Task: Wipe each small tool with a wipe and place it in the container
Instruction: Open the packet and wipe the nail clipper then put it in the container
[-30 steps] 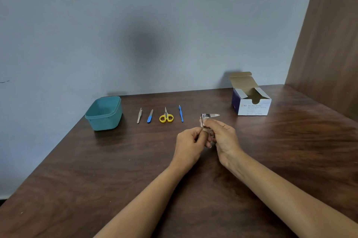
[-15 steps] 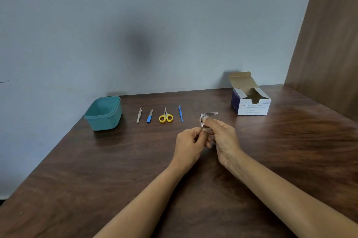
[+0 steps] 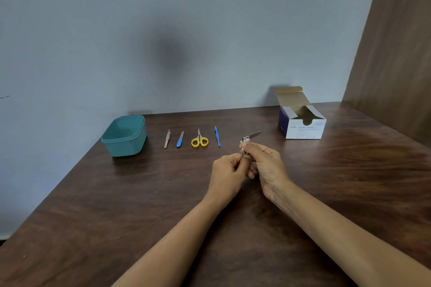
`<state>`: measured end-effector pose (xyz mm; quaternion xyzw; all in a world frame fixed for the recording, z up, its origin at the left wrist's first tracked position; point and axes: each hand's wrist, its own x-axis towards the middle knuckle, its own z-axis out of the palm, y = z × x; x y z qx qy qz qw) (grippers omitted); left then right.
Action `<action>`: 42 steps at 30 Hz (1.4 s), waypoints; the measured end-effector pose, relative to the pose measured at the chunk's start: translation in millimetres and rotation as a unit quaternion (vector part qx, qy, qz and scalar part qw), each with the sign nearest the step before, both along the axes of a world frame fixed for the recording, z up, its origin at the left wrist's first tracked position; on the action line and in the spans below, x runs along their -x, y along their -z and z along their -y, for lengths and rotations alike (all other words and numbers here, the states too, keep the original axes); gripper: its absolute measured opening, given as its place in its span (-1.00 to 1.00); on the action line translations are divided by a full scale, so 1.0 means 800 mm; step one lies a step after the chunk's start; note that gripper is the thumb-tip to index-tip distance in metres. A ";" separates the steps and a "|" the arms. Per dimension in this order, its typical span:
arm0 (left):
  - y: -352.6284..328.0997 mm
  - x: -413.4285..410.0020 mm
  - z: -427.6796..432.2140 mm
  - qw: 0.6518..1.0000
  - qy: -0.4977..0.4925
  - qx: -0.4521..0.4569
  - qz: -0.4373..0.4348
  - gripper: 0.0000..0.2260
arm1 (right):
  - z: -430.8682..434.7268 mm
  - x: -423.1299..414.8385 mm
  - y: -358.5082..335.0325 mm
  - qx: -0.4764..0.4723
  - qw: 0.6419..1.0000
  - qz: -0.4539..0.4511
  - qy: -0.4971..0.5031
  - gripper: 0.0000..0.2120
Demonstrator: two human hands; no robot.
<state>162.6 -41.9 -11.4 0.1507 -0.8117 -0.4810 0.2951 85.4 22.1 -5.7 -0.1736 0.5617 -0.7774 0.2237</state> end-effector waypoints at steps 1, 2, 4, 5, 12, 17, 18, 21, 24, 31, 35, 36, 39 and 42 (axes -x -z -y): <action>0.000 -0.001 0.000 1.000 0.001 -0.008 -0.004 -0.71 | 0.000 0.001 0.000 -0.007 1.000 -0.006 -0.009 -0.85; 0.000 -0.001 -0.001 1.000 -0.001 -0.012 -0.009 -0.71 | -0.001 0.002 0.000 -0.012 1.000 -0.011 -0.021 -0.84; 0.000 -0.002 0.000 1.000 -0.008 -0.015 -0.013 -0.71 | -0.003 0.004 -0.002 -0.018 0.998 -0.026 -0.054 -0.82; 0.000 -0.002 0.000 1.000 -0.011 -0.016 -0.011 -0.71 | -0.004 0.005 -0.004 -0.021 0.997 -0.033 -0.070 -0.83; 0.003 0.000 0.003 0.999 -0.039 0.007 -0.011 -0.67 | -0.012 0.017 -0.007 -0.037 0.985 -0.057 -0.157 -0.87; 0.001 0.000 0.001 0.999 -0.024 -0.014 -0.025 -0.68 | -0.016 0.019 -0.013 -0.046 0.984 -0.059 -0.164 -0.87; 0.000 -0.001 0.000 0.999 -0.010 -0.038 -0.027 -0.70 | -0.016 0.019 -0.013 -0.049 0.984 -0.061 -0.159 -0.86; -0.004 -0.004 0.004 0.990 0.027 -0.135 -0.028 -0.74 | -0.016 0.016 -0.015 -0.069 0.987 -0.064 -0.131 -0.87; -0.008 -0.002 0.012 0.964 0.009 -0.262 -0.046 -0.82 | -0.019 0.020 -0.018 -0.095 0.988 -0.066 -0.100 -0.80; -0.011 -0.003 0.017 0.937 0.037 -0.339 -0.080 -0.86 | -0.027 0.018 -0.028 -0.134 0.976 -0.058 -0.163 -0.88; -0.011 -0.006 0.018 0.941 0.063 -0.324 -0.068 -0.82 | -0.027 0.015 -0.031 -0.133 0.974 -0.049 -0.178 -0.92; -0.012 -0.007 0.018 0.942 0.068 -0.321 -0.067 -0.81 | -0.027 0.015 -0.031 -0.141 0.973 -0.051 -0.175 -0.93; -0.011 -0.008 0.018 0.944 0.082 -0.314 -0.064 -0.82 | -0.027 0.017 -0.030 -0.168 0.969 -0.054 -0.171 -0.89; -0.010 -0.007 0.021 0.938 0.082 -0.329 -0.076 -0.84 | -0.027 0.016 -0.029 -0.185 0.967 -0.059 -0.166 -0.86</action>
